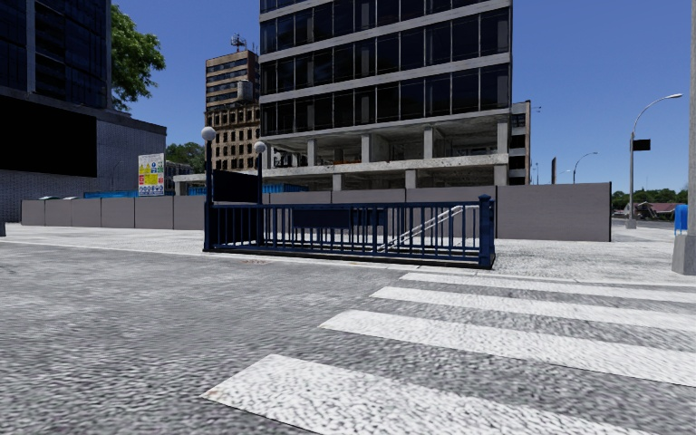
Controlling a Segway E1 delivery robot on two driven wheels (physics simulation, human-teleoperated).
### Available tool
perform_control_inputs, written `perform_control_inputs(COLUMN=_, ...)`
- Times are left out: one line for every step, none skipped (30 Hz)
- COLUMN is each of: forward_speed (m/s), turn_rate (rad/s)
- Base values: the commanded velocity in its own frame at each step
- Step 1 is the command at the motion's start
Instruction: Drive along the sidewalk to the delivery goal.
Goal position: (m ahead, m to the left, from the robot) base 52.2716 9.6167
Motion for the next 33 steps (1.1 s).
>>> perform_control_inputs(forward_speed=0.0, turn_rate=0.0)
perform_control_inputs(forward_speed=0.0, turn_rate=0.0)
perform_control_inputs(forward_speed=0.0, turn_rate=0.0)
perform_control_inputs(forward_speed=0.0, turn_rate=0.0)
perform_control_inputs(forward_speed=0.0, turn_rate=0.0)
perform_control_inputs(forward_speed=0.0, turn_rate=0.0)
perform_control_inputs(forward_speed=0.0, turn_rate=0.0)
perform_control_inputs(forward_speed=0.0, turn_rate=0.0)
perform_control_inputs(forward_speed=0.0, turn_rate=0.0)
perform_control_inputs(forward_speed=0.0, turn_rate=0.0)
perform_control_inputs(forward_speed=0.0, turn_rate=0.0)
perform_control_inputs(forward_speed=0.0, turn_rate=0.0)
perform_control_inputs(forward_speed=0.0, turn_rate=0.0)
perform_control_inputs(forward_speed=0.0, turn_rate=0.0)
perform_control_inputs(forward_speed=0.0, turn_rate=0.0)
perform_control_inputs(forward_speed=0.0, turn_rate=0.0)
perform_control_inputs(forward_speed=0.0, turn_rate=0.0)
perform_control_inputs(forward_speed=0.0, turn_rate=0.0)
perform_control_inputs(forward_speed=0.0, turn_rate=0.0)
perform_control_inputs(forward_speed=0.0, turn_rate=0.0)
perform_control_inputs(forward_speed=0.0, turn_rate=0.0)
perform_control_inputs(forward_speed=0.0, turn_rate=0.0)
perform_control_inputs(forward_speed=0.0, turn_rate=0.0)
perform_control_inputs(forward_speed=0.0, turn_rate=0.0)
perform_control_inputs(forward_speed=0.0, turn_rate=0.0)
perform_control_inputs(forward_speed=0.0, turn_rate=0.0)
perform_control_inputs(forward_speed=0.0, turn_rate=0.0)
perform_control_inputs(forward_speed=0.0, turn_rate=0.0)
perform_control_inputs(forward_speed=0.0, turn_rate=0.0)
perform_control_inputs(forward_speed=0.0, turn_rate=0.0)
perform_control_inputs(forward_speed=0.0, turn_rate=-0.01)
perform_control_inputs(forward_speed=0.0, turn_rate=-0.01)
perform_control_inputs(forward_speed=0.16, turn_rate=-0.09)
